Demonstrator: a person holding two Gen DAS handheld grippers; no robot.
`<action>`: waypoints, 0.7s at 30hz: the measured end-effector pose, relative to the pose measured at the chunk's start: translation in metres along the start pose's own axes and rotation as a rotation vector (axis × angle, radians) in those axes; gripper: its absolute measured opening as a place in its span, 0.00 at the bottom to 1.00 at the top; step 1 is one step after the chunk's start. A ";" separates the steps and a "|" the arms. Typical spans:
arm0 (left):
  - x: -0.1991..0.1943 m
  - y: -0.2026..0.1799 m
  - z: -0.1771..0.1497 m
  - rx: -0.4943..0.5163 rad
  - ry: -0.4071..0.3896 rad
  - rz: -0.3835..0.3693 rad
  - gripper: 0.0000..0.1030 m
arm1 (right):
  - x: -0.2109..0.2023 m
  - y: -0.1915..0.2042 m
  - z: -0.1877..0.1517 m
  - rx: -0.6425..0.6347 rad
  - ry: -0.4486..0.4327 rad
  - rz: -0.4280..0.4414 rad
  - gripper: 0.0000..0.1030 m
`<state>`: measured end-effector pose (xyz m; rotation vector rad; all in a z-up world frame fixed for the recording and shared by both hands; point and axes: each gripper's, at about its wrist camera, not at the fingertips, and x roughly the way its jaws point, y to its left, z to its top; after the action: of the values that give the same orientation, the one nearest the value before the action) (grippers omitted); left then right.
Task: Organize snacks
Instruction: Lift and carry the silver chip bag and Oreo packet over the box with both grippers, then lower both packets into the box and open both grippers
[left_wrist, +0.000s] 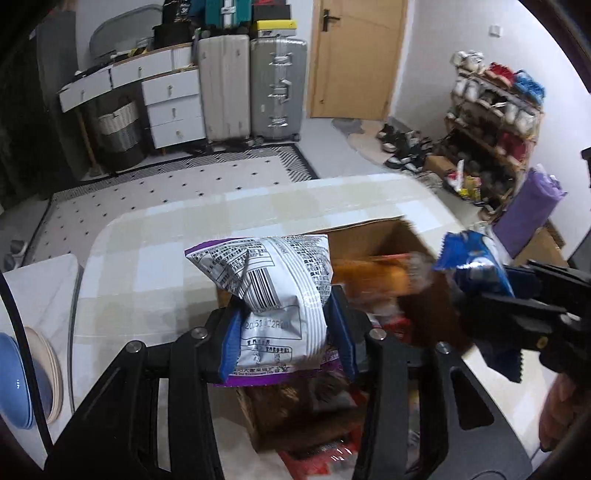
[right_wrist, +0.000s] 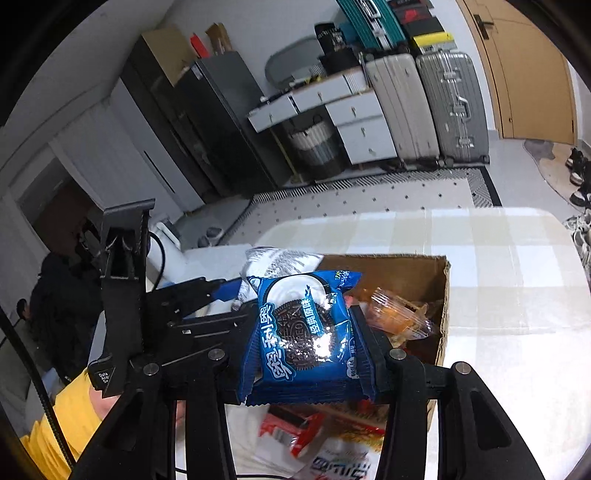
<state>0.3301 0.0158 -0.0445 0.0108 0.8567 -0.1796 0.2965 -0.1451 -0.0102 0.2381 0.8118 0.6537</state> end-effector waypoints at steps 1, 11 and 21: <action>0.009 0.002 0.000 -0.010 0.009 -0.021 0.39 | 0.004 -0.002 -0.001 0.001 0.006 0.000 0.44; 0.060 -0.007 0.000 0.048 0.034 -0.054 0.39 | 0.038 -0.015 -0.007 -0.020 0.038 -0.042 0.44; 0.078 -0.001 -0.008 0.041 0.058 -0.154 0.40 | 0.039 -0.014 -0.010 -0.073 0.024 -0.060 0.44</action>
<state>0.3736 0.0035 -0.1081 -0.0114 0.9120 -0.3428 0.3154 -0.1316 -0.0461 0.1392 0.8139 0.6292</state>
